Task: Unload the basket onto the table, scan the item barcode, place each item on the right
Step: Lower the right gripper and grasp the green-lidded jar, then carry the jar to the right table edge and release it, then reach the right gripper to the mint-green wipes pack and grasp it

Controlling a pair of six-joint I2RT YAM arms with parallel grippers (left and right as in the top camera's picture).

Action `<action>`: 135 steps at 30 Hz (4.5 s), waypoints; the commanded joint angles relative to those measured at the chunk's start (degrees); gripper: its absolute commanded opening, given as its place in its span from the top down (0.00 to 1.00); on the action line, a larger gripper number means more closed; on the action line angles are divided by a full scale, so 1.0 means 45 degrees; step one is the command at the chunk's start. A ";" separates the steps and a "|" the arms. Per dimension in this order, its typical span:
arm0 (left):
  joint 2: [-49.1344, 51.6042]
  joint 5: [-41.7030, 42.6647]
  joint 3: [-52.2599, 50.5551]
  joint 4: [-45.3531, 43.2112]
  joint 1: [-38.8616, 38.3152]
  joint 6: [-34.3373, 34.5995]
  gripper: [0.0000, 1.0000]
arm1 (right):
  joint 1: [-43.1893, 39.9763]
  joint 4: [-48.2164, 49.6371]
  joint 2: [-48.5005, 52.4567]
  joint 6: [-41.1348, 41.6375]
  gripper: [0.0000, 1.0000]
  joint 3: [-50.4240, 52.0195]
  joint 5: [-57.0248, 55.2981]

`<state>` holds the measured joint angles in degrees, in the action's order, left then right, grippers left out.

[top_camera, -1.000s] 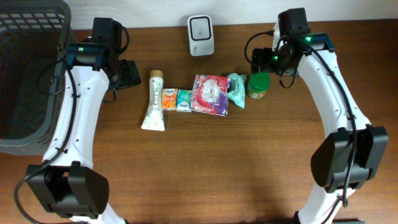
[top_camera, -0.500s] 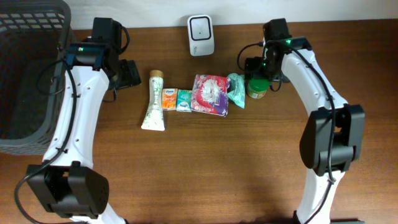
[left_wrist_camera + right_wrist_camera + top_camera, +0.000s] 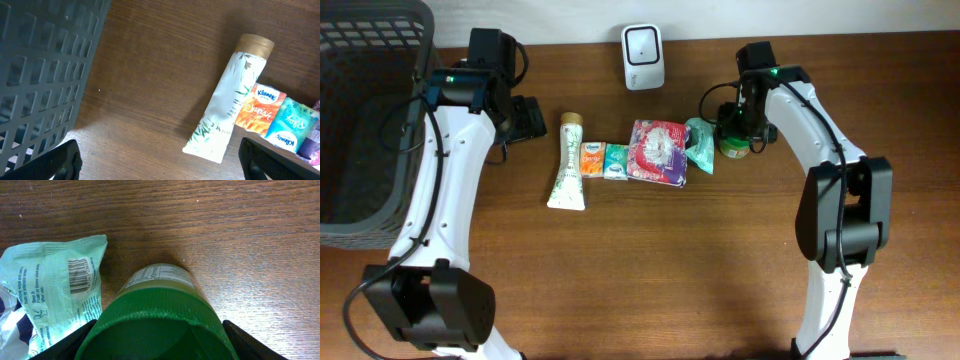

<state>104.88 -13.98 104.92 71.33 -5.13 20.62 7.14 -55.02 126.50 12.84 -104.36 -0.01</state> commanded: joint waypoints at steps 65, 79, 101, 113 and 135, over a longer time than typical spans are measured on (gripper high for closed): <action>-0.0165 -0.0087 -0.0005 -0.0015 -0.0015 0.0083 0.01 | -0.1064 -0.2448 0.0136 -0.1467 0.38 -0.2919 0.1443; -0.0165 -0.0087 -0.0005 -0.0015 -0.0024 0.0087 0.01 | 0.2856 1.1050 0.2667 -0.1423 0.38 -0.5129 0.1530; -0.0165 -0.0087 -0.0005 -0.0015 -0.0024 0.0087 0.01 | -0.8155 0.0005 0.0573 0.1039 0.43 -0.5144 0.1501; -0.0170 -0.0087 -0.0005 -0.0015 -0.0024 0.0087 0.01 | -1.1011 -0.0869 0.2963 0.1341 0.24 -0.5139 -0.0160; -0.0165 -0.0087 -0.0005 -0.0015 -0.0024 0.0083 0.01 | -0.0855 -0.2273 0.0330 -0.0078 0.36 -0.2497 0.2812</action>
<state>104.88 -13.98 104.81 71.26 -5.13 20.62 -0.56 -68.45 128.55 12.86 -121.08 15.33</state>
